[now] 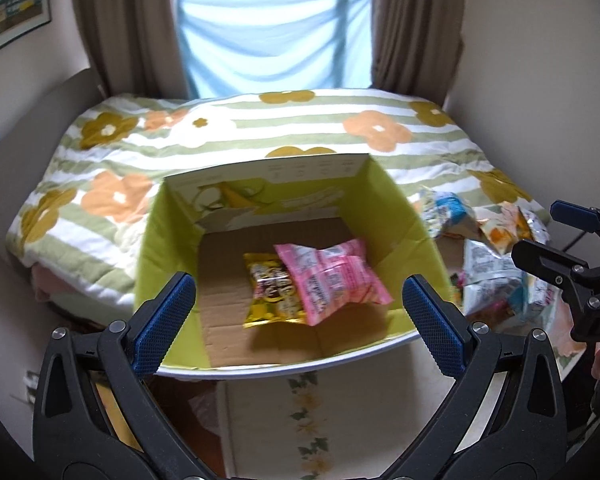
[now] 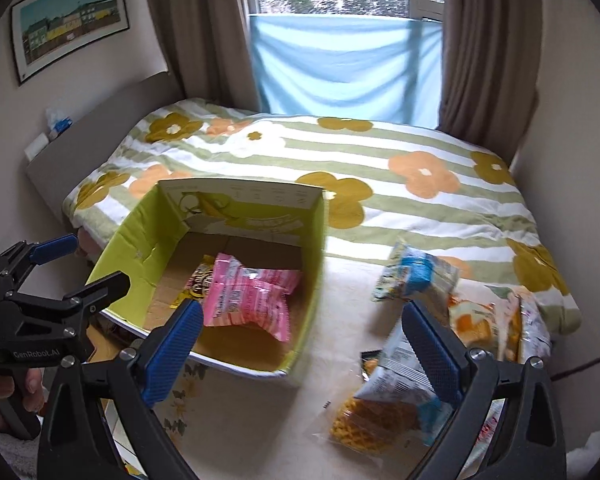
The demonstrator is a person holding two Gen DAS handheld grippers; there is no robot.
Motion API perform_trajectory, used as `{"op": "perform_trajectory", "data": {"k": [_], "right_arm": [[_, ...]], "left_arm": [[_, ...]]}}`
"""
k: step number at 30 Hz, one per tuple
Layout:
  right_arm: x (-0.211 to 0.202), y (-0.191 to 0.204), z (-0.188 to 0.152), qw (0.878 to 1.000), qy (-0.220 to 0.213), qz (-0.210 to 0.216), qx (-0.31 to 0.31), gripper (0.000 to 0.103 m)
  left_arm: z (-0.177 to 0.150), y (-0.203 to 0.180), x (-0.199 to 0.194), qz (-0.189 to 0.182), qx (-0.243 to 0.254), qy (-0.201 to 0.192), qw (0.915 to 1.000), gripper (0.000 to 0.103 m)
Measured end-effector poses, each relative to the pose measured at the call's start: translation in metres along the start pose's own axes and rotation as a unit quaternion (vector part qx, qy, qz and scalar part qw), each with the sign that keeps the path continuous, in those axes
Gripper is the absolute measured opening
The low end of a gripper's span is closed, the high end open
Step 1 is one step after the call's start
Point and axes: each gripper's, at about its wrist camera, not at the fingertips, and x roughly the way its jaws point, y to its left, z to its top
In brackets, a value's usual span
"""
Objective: Organize snacks
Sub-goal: 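Move both tools back to the snack pile on the table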
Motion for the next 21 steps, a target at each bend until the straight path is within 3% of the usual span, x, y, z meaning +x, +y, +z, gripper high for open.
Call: {"op": "perform_trajectory", "data": {"k": [10,21], "right_arm": [[-0.037,-0.094,-0.034,0.998,-0.006,-0.03,0.046,0.099],[-0.047,-0.198,-0.081,0.997,0.035,-0.017,0.061,0.099]], "left_arm": [[0.011,-0.096,-0.002,-0.043,0.036,-0.006,0.9984,0.103],[0.005,-0.223,0.038,-0.065,0.061,0.051,0.9947,0.103]]}}
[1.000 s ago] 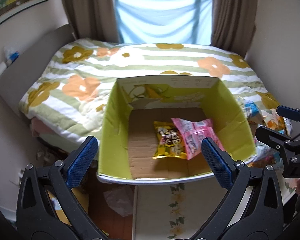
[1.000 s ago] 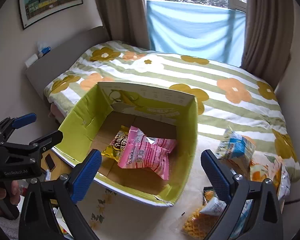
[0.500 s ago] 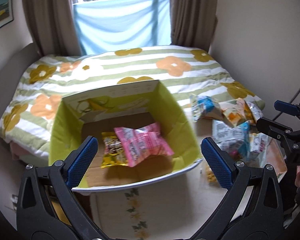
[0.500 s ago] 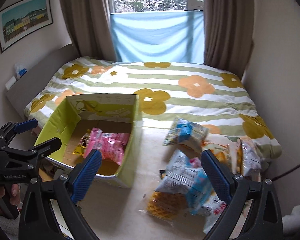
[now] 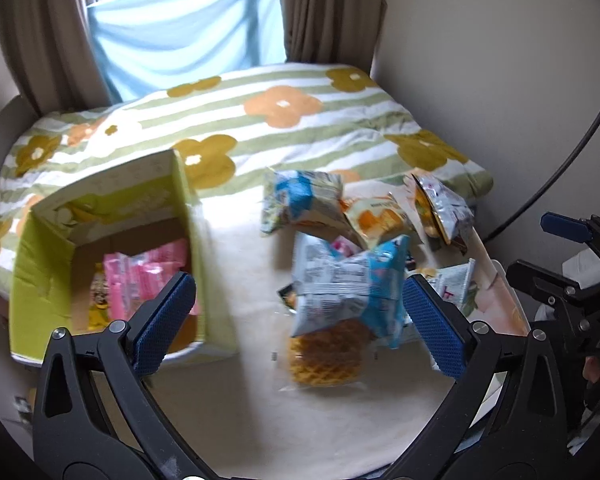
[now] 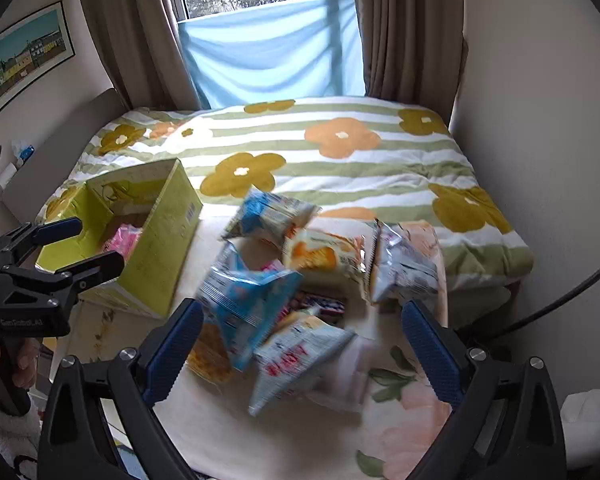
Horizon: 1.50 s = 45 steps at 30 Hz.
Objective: Organize snacks
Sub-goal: 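Move both tools back to the snack pile on the table, then grasp the blue-white printed bag with the left tool while the right tool grasps the grey rice cracker bag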
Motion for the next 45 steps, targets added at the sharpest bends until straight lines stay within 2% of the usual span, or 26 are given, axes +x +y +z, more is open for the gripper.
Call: {"op": "perform_trajectory", "data": {"k": [4,8,13,18,22,27,29,31,34,37,45], "right_arm": [[0.01,-0.028,-0.01,0.999,0.021,0.025,0.006,0.099],[0.027,-0.04,-0.02,0.998,0.045,0.049,0.005,0.099],[0.046,-0.049,-0.029,0.995,0.066,0.069,0.023,0.099],[0.065,-0.048,-0.038,0.992,0.082,0.083,0.042,0.099],[0.077,-0.042,-0.04,0.991,0.087,0.092,0.05,0.099],[0.084,-0.039,-0.042,0.989,0.09,0.099,0.06,0.099],[0.086,-0.036,-0.043,0.989,0.093,0.099,0.06,0.099],[0.088,-0.034,-0.044,0.988,0.098,0.098,0.064,0.099],[0.091,-0.032,-0.045,0.988,0.102,0.095,0.069,0.099],[0.095,-0.029,-0.046,0.988,0.105,0.093,0.071,0.099],[0.108,-0.014,-0.044,0.987,0.11,0.097,0.064,0.099]], "left_arm": [[0.002,-0.027,0.03,-0.006,-0.002,0.031,0.9995,0.103],[0.001,-0.046,0.066,0.008,0.013,0.07,0.9974,0.103],[-0.004,-0.056,0.106,0.025,0.033,0.116,0.9924,0.103],[-0.012,-0.056,0.141,0.013,0.04,0.16,0.9863,0.103],[-0.015,-0.051,0.151,0.02,0.05,0.165,0.9848,0.103],[-0.014,-0.039,0.157,-0.006,0.049,0.169,0.9844,0.102],[-0.013,-0.035,0.159,-0.017,0.046,0.17,0.9843,0.097],[-0.013,-0.033,0.161,-0.016,0.048,0.173,0.9836,0.081],[-0.014,-0.028,0.166,-0.022,0.05,0.179,0.9823,0.075],[-0.013,-0.025,0.165,-0.03,0.048,0.178,0.9824,0.071],[-0.009,-0.018,0.147,-0.041,0.042,0.164,0.9846,0.07]]}}
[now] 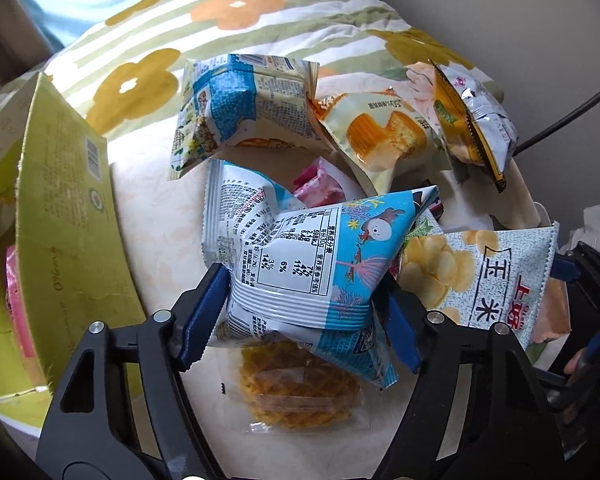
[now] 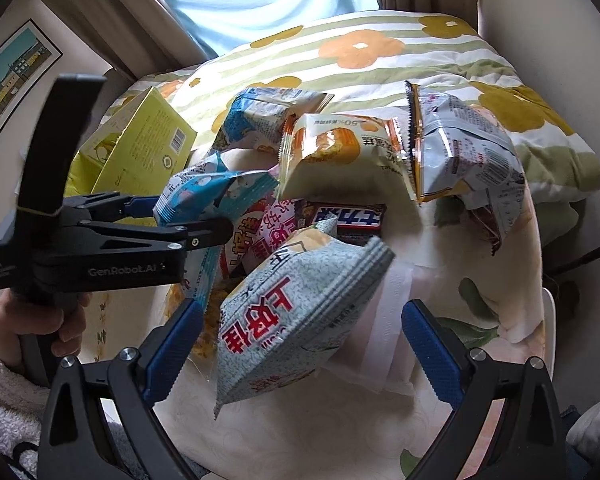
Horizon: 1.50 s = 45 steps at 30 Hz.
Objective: Organize snacks
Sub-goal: 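Grasp the blue-white printed bag with the left tool while the right tool grasps the grey rice cracker bag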
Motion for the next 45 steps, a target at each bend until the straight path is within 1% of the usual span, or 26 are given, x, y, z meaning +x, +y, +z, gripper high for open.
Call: {"op": "perform_trajectory", "data": {"k": [10,13,14,15,16,18,21,24,31,34,40,45], "right_arm": [[0.028,0.006,0.005,1.0,0.021,-0.004,-0.023,0.098],[0.035,0.009,0.005,0.999,0.033,0.0,-0.039,0.088],[0.037,0.01,0.005,0.998,0.039,0.004,-0.044,0.075],[0.038,0.01,0.005,0.998,0.044,0.005,-0.049,0.07],[0.039,0.011,0.004,0.998,0.044,0.005,-0.054,0.07],[0.038,0.013,0.004,0.997,0.044,0.008,-0.061,0.064],[0.033,0.016,0.001,0.997,0.038,0.003,-0.071,0.062],[0.022,0.014,0.001,0.997,0.025,0.015,-0.069,0.062],[-0.02,0.009,0.005,0.997,-0.012,0.026,-0.067,0.062],[-0.037,0.009,0.008,0.997,-0.025,0.023,-0.074,0.062],[-0.066,0.021,0.031,0.991,-0.058,0.032,-0.114,0.062],[-0.082,0.039,0.053,0.984,-0.075,0.053,-0.15,0.062]], "left_arm": [[-0.003,0.006,-0.01,-0.001,-0.013,-0.01,0.9999,0.07],[-0.008,0.007,-0.014,0.0,-0.019,-0.013,0.9997,0.07],[-0.009,0.007,-0.015,0.002,-0.02,-0.014,0.9997,0.07],[-0.01,0.006,-0.016,0.003,-0.022,-0.015,0.9996,0.07],[-0.011,0.006,-0.017,0.004,-0.024,-0.016,0.9996,0.07],[-0.012,0.005,-0.021,0.005,-0.026,-0.02,0.9994,0.07],[-0.013,0.004,-0.03,0.01,-0.029,-0.029,0.9991,0.07],[-0.013,0.004,-0.041,0.011,-0.039,-0.04,0.9984,0.07],[-0.015,-0.005,-0.078,0.022,-0.049,-0.077,0.9956,0.07],[-0.014,-0.007,-0.097,0.027,-0.056,-0.097,0.9933,0.07],[-0.014,-0.005,-0.143,0.043,-0.088,-0.143,0.9849,0.07],[-0.013,0.012,-0.174,0.062,-0.125,-0.171,0.9754,0.07]]}}
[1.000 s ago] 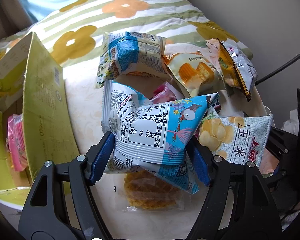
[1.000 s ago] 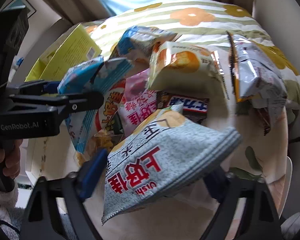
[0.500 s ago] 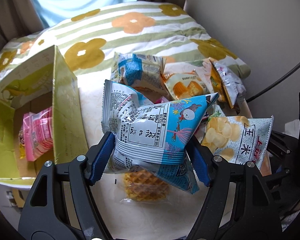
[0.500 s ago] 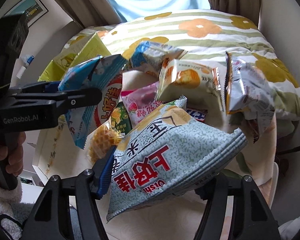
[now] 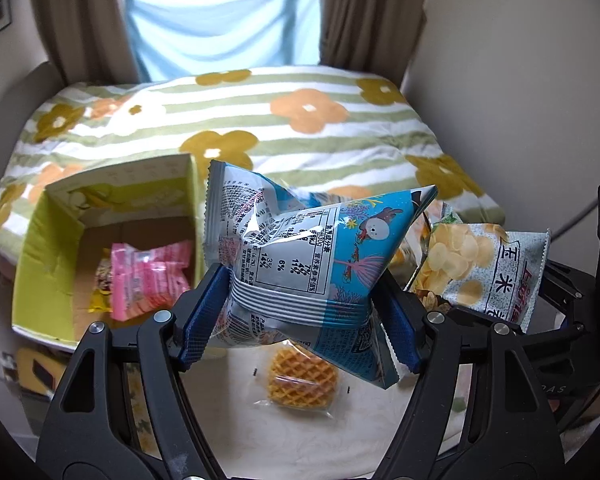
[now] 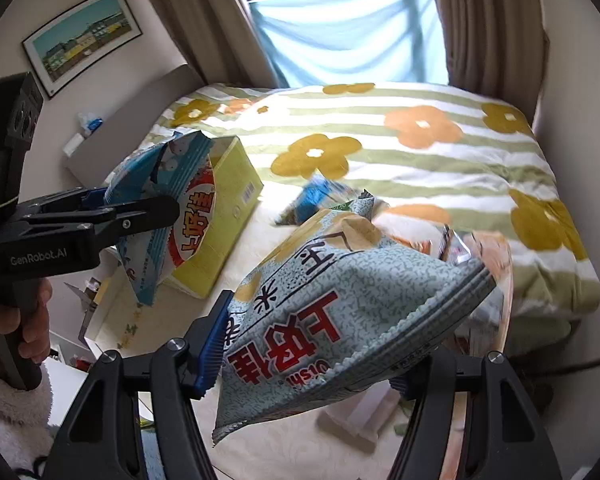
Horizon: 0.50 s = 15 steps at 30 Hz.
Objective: Organize snacks
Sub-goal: 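Grasp the blue-white printed bag with the left tool while the right tool grasps the grey rice cracker bag, then carry both bags over the box and drop them inside, opening both tools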
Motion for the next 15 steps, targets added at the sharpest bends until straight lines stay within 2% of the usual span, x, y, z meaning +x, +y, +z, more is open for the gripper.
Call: {"op": "perform_trajectory", "data": {"k": [8,15], "right_arm": [[0.013,0.042,0.045,0.998,-0.023,0.017,-0.057,0.062],[0.047,0.097,0.086,0.997,-0.032,0.032,-0.068,0.062]], "left_arm": [[0.02,0.065,-0.024,0.036,-0.036,-0.035,0.9981,0.07],[0.03,0.144,-0.028,0.046,-0.05,-0.036,0.997,0.07]]}}
